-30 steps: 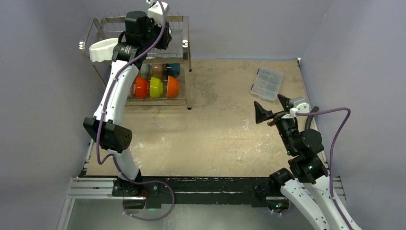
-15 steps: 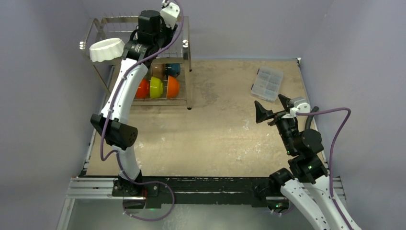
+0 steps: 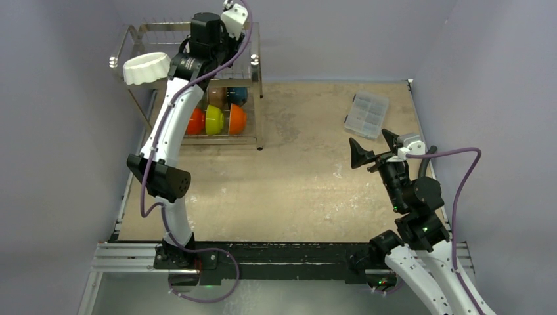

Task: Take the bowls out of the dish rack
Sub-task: Pick up the bowl from the dish rack.

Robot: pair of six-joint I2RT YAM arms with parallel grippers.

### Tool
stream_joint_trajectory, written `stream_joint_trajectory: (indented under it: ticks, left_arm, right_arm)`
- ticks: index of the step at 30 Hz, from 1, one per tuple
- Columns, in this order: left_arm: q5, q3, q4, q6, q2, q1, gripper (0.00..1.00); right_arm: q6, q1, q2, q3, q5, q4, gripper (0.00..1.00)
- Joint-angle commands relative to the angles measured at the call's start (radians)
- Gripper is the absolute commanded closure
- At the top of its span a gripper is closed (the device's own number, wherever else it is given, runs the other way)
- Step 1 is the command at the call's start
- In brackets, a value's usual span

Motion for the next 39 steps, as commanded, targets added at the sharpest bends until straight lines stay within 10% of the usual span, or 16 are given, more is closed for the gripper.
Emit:
stream_joint_trajectory:
  ticks: [1,6,19,25,39]
  left_arm:
    - [0.068,0.029,-0.127,-0.019,0.066,-0.026,0.59]
    - [0.159,0.057,-0.134,-0.056,0.084,0.007,0.78]
    - [0.235,0.066,-0.154,-0.089,0.107,0.049,0.7]
    - [0.204,0.067,-0.152,-0.079,0.104,0.049,1.0]
    - [0.363,0.044,0.078,-0.197,-0.007,0.073,1.0]
  right_arm:
    - [-0.006,0.005,0.001,-0.001,0.013,0.043,0.01]
    - [-0.007,0.005,0.002,-0.002,0.016,0.043,0.01]
    - [-0.008,0.004,-0.002,-0.005,0.018,0.045,0.01]
    - [-0.009,0.005,-0.001,-0.005,0.016,0.046,0.01]
    - [-0.004,0.005,0.006,0.001,0.008,0.042,0.01]
